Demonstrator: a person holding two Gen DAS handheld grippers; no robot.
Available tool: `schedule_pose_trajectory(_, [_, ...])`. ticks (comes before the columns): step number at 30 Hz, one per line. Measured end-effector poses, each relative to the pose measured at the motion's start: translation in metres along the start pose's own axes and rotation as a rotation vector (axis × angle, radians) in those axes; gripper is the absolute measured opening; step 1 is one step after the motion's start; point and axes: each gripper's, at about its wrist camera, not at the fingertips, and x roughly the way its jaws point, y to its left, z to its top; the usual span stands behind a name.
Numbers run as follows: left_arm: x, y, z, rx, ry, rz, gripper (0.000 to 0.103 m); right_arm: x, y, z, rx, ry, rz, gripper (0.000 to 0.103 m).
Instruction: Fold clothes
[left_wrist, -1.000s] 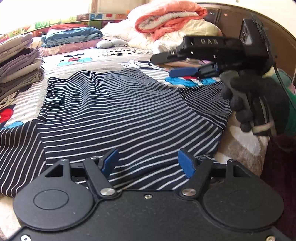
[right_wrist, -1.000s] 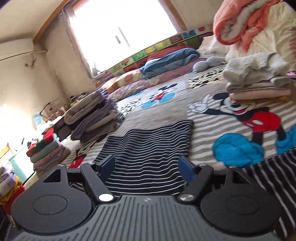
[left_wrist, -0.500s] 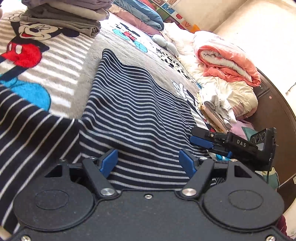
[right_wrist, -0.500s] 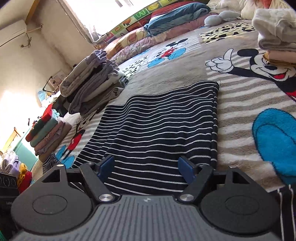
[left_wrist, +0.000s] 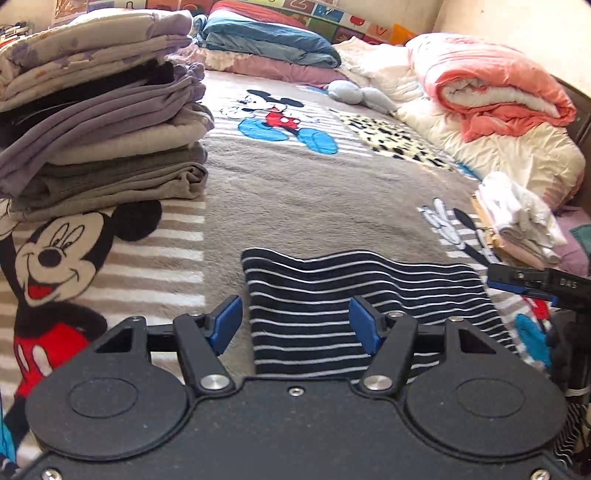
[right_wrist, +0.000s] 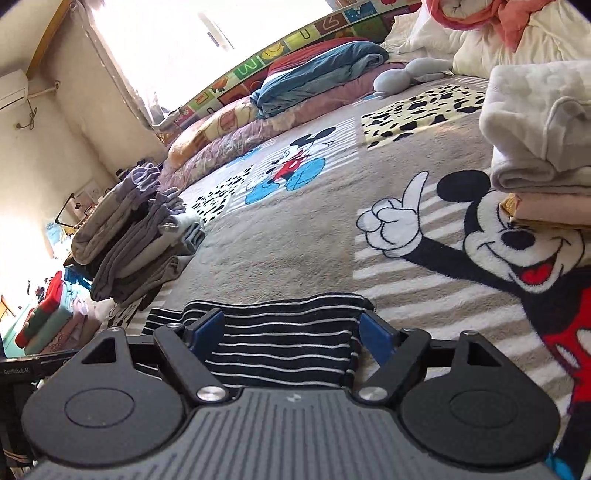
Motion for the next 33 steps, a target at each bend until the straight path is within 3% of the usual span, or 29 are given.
schedule_pose_trajectory(7, [0.051,0.026,0.017,-0.06,0.053,0.026,0.046,0.024,-0.024,0.002,0.05,0.028,0.0,0.079])
schedule_pose_trajectory(10, [0.057,0.03,0.017,-0.092,0.049,0.005,0.027,0.025,-0.035,-0.003,0.092,0.01,0.006,0.072])
schedule_pose_trajectory(11, [0.058,0.032,0.016,-0.106,0.049,-0.003,0.011,0.024,-0.037,-0.004,0.101,0.002,0.007,0.065])
schedule_pose_trajectory(12, [0.059,0.034,0.015,-0.123,0.047,-0.014,0.004,0.024,-0.039,-0.004,0.106,-0.002,0.014,0.055])
schedule_pose_trajectory(13, [0.056,0.039,0.015,-0.161,0.035,-0.045,0.004,0.025,-0.04,-0.006,0.105,0.002,0.031,0.044])
schedule_pose_trajectory(14, [0.049,0.047,0.015,-0.216,0.008,-0.096,0.004,0.026,-0.041,-0.007,0.104,0.0,0.039,0.014])
schedule_pose_trajectory(15, [0.042,0.055,0.016,-0.272,-0.019,-0.147,0.004,0.024,-0.04,-0.008,0.1,-0.012,0.034,0.012])
schedule_pose_trajectory(16, [0.038,0.064,0.016,-0.334,-0.036,-0.194,0.004,0.02,-0.04,-0.009,0.102,-0.037,0.03,0.012])
schedule_pose_trajectory(18, [0.046,0.075,0.013,-0.367,-0.001,-0.166,0.004,0.007,-0.042,-0.005,0.123,-0.107,0.028,0.011])
schedule_pose_trajectory(26, [0.052,0.09,0.006,-0.437,0.01,-0.153,0.011,0.025,-0.047,-0.009,0.115,-0.021,-0.04,0.013])
schedule_pose_trajectory(28, [0.044,0.086,0.008,-0.409,-0.023,-0.121,0.015,0.022,-0.043,-0.009,0.103,-0.027,-0.042,0.024])
schedule_pose_trajectory(30, [0.03,0.078,0.01,-0.344,-0.066,-0.061,0.026,0.014,-0.039,-0.005,0.094,-0.055,-0.063,0.046])
schedule_pose_trajectory(32, [0.013,0.07,0.011,-0.286,-0.115,-0.027,0.026,0.004,-0.035,0.0,0.073,-0.094,-0.092,0.054])
schedule_pose_trajectory(33, [0.007,0.064,0.011,-0.255,-0.129,-0.054,0.026,-0.002,-0.033,0.003,0.055,-0.112,-0.103,0.054])
